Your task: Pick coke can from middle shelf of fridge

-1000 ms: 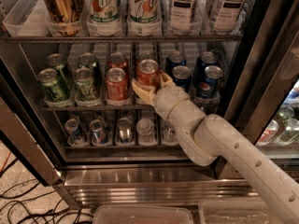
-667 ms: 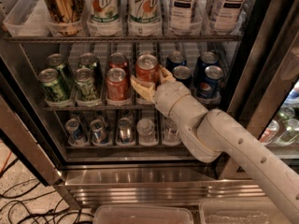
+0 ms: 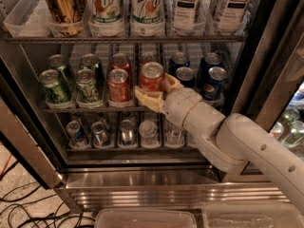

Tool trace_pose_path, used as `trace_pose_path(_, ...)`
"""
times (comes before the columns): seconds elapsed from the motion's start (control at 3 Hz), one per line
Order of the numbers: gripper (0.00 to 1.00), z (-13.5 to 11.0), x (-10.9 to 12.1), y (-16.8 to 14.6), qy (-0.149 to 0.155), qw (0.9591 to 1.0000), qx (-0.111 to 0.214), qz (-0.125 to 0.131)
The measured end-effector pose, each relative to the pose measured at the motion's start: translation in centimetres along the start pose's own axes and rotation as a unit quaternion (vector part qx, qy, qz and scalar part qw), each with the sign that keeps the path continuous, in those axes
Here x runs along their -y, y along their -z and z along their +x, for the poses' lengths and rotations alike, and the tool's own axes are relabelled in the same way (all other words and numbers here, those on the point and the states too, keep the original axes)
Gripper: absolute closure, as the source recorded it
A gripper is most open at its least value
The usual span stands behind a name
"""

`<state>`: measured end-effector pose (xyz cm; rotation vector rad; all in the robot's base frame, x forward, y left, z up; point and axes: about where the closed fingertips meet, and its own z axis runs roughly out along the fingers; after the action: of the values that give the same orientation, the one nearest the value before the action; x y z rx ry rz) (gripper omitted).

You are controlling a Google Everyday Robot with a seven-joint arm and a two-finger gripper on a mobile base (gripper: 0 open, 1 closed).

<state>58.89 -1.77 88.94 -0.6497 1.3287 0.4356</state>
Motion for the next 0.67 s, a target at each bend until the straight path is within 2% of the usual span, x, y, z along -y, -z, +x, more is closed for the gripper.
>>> trace_pose_path(0.33,1.00,0.7,-1.7,2.0,-0.030,0.9981,-0.023,-0.049)
trace_pose_path(0.67,1.00,1.7,-3.4,3.3,-0.055,0.9909,-0.055,-0.110)
